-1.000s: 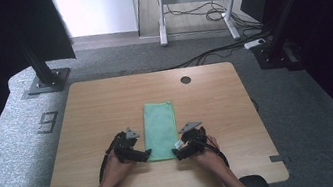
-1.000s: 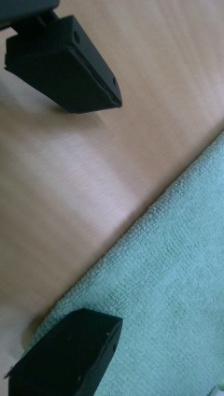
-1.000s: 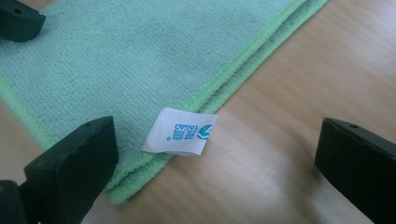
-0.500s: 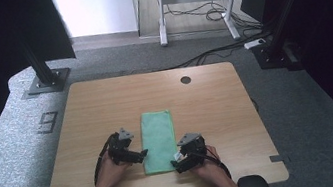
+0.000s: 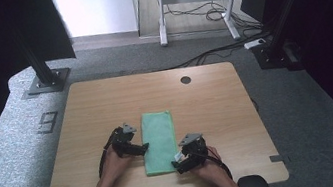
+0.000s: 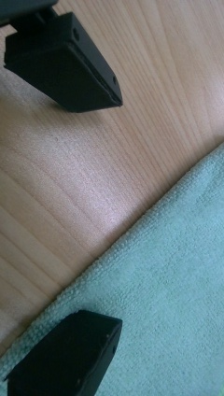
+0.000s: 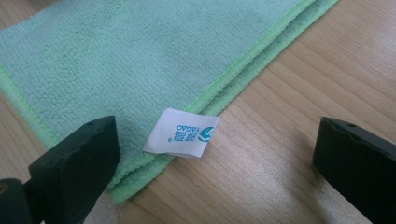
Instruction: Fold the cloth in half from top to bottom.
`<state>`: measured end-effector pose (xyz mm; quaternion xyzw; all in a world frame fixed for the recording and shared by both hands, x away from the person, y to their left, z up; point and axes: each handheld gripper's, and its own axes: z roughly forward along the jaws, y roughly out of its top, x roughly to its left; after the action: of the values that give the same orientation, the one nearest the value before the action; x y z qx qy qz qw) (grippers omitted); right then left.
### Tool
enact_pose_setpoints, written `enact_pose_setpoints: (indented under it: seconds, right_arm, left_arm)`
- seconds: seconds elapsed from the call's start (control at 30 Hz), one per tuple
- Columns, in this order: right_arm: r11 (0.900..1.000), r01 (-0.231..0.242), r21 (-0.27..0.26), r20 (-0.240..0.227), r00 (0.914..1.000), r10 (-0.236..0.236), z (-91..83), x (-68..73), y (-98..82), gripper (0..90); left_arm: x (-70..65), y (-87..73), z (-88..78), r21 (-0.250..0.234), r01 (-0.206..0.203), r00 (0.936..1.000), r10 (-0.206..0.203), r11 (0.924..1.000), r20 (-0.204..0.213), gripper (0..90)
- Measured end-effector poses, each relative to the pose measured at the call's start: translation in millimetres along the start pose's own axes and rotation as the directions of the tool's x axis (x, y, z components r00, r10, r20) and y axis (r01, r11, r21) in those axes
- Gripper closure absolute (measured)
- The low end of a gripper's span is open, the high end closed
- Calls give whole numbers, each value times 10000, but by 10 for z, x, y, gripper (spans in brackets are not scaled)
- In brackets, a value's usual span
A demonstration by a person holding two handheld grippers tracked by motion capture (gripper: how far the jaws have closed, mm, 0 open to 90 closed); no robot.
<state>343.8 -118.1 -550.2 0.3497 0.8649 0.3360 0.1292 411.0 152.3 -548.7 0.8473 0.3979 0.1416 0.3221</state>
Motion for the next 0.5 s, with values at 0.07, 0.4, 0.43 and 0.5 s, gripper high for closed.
enact_pose_setpoints:
  seconds: [0.07, 0.4, 0.43, 0.5]
  right_arm:
    - [10000, 74, -5, -115, 9999, -74, 0, -2, 1, 7]
    - [9994, -293, -165, -449, 9986, 285, -34, -97, 153, 128]
    - [9993, -319, -213, -420, 9986, 309, -33, -122, 184, 130]
    - [9987, -412, -300, -361, 9985, 401, -28, -182, 249, 134]
  left_arm:
    - [-1, -6, 0, -51, 12, 10000, -12, 10000, 1, 0]
    - [-10, -10, -2, -57, 100, 9999, -100, 9999, -57, 0]
    - [-10, -10, -3, -55, 99, 9999, -99, 9999, -56, 0]
    - [-12, -10, -3, -62, 116, 9999, -117, 9999, -67, 0]
